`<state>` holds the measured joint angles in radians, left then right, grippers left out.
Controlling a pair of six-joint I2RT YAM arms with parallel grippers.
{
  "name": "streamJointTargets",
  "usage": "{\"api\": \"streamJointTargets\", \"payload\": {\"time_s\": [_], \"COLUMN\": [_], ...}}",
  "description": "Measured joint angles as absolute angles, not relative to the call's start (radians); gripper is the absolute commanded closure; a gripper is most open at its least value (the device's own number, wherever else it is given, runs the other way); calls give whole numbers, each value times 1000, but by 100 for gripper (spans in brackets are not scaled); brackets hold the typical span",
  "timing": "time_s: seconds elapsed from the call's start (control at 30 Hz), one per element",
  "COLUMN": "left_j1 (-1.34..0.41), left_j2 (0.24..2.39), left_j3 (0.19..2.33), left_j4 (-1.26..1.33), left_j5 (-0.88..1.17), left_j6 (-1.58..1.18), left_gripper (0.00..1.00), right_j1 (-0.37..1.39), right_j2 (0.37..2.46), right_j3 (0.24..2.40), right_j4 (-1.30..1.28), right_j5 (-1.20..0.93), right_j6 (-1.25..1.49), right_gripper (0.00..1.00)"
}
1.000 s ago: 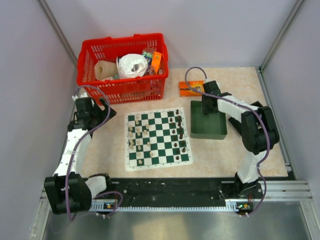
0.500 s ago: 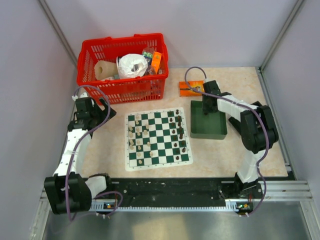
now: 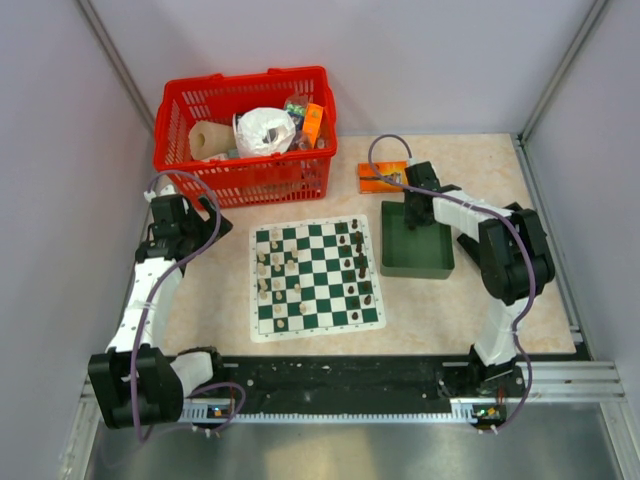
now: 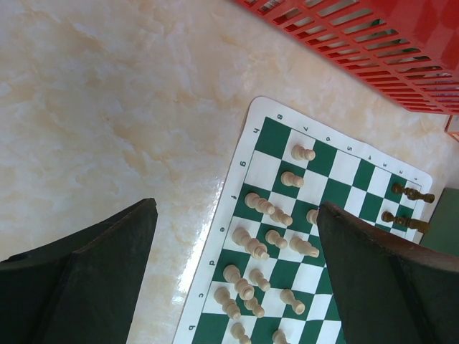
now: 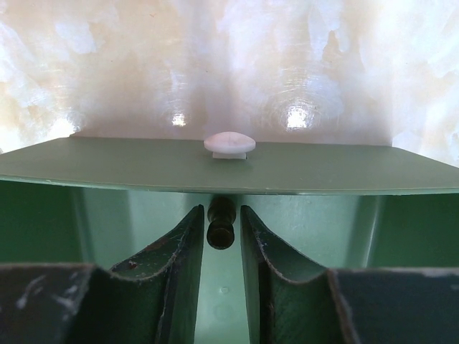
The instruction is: Set up the chess pieces on the board
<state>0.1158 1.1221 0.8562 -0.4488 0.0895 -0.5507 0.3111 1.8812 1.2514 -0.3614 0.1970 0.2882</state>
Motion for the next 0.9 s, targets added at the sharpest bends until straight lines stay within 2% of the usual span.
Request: {"api": "streamJointTargets", "payload": {"time_s": [0.2,0.43,0.7,0.9], "left_j1": [116,116,116,116], "left_j2": [1122,1122,1122,1122], "left_j3": [856,856,856,856], "left_j4": [-449,-449,-449,-449], "left_j5": [89,89,89,89], "left_j6": [-551,-551,-551,-550], "left_gripper": [2,1,1,2], "right_j1": [311,311,314,361], "right_j2": [1881,1881,1855,1702], "right_j3": [1251,1251,1251,1226], "right_j4": [-361,-360,-374,-414], "right_j5": [197,197,197,215], "right_j6": [288,288,288,294], "right_gripper": [77,86,86,86]}}
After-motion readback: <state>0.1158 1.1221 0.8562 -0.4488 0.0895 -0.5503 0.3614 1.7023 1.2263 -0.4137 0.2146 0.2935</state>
